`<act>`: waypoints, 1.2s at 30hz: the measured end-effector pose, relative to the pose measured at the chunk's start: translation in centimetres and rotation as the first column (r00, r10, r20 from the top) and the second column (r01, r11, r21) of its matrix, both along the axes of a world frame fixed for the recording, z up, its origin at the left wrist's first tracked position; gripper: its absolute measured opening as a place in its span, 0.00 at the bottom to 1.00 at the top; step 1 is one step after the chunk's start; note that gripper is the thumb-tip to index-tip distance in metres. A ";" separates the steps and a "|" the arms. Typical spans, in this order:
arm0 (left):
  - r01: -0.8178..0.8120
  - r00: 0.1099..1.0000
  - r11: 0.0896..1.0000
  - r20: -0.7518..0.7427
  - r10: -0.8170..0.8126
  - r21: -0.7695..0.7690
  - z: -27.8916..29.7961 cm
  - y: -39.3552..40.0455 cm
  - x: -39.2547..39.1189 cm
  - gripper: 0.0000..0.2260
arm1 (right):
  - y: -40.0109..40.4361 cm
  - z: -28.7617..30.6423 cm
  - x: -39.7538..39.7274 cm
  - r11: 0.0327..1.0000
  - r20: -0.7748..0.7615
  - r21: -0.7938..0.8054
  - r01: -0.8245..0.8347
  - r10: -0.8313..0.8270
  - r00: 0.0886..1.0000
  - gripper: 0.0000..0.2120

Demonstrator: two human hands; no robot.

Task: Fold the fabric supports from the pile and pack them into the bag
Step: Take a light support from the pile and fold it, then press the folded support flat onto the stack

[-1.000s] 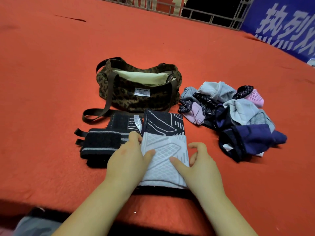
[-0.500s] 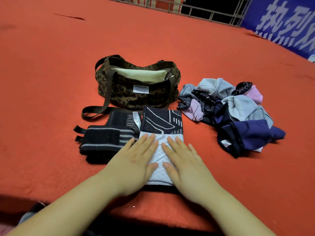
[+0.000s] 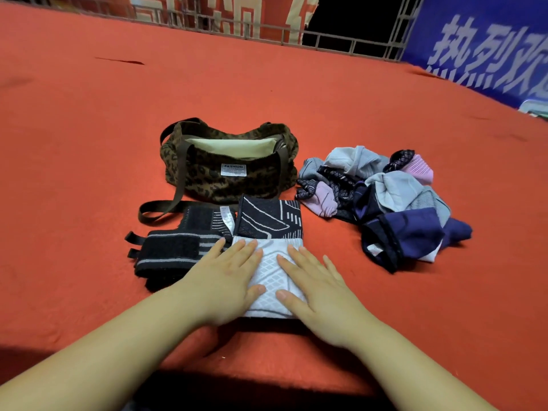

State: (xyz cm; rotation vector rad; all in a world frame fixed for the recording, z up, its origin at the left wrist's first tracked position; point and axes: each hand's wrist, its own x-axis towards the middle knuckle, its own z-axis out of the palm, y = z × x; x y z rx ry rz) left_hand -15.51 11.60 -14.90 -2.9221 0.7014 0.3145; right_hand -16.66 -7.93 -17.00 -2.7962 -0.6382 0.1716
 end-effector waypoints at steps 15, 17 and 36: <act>-0.534 0.841 0.078 -0.538 -0.053 -0.842 0.9 -20.6 0.7 0.17 | -14.3 0.0 0.7 0.713 0.263 0.477 0.515 -0.674 0.690 0.32; -0.613 0.790 -0.054 -0.612 -0.030 -0.788 -0.2 -21.8 1.3 0.14 | -15.8 0.3 1.8 0.692 0.272 0.513 0.508 -0.692 0.669 0.33; -0.468 0.801 -0.213 -0.514 0.308 -0.857 -2.9 -22.4 2.3 0.06 | -16.4 1.6 0.5 0.212 -0.153 0.871 0.443 -0.739 0.656 0.09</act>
